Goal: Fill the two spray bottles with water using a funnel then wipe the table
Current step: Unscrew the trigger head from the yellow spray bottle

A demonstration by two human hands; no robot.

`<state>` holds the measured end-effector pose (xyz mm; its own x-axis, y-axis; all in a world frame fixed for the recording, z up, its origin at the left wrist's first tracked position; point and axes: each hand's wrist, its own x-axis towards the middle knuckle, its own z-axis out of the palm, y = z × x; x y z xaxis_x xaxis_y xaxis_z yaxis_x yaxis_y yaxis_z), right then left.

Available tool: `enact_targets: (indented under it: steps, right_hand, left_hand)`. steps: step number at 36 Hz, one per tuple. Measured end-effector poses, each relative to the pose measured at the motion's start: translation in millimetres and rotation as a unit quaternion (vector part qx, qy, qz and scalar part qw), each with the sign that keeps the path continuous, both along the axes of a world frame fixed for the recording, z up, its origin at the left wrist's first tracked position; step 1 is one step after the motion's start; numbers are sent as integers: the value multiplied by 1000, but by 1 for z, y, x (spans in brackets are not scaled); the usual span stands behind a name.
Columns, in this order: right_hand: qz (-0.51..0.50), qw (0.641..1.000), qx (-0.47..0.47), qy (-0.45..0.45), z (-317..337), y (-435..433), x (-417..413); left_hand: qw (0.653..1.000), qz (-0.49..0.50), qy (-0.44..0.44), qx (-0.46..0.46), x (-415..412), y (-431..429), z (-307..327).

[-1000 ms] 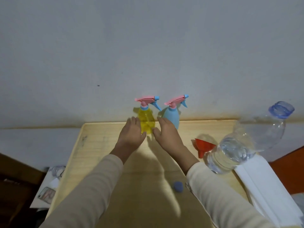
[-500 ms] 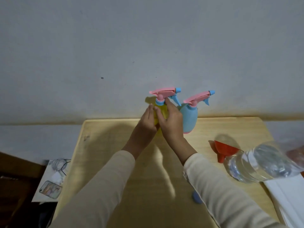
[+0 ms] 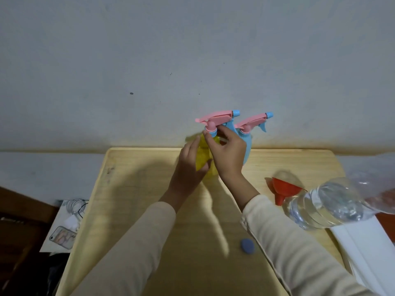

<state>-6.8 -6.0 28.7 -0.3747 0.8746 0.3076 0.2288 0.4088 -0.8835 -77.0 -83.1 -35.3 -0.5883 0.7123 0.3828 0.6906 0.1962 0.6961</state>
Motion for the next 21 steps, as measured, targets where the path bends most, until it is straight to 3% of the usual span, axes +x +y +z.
enact_targets:
  steps: [9,15,21]
  right_hand:
    - [61,994,-80,51,23,-23,63]
    - [52,988,-142,39,32,-34,105]
    - [54,991,-123,18,39,-35,141]
  left_hand:
    - [995,-29,-87,45,60,-54,24]
    - [988,-73,-133,-9,106,-72,29]
    - [984,-74,-157,-47,152,-84,37]
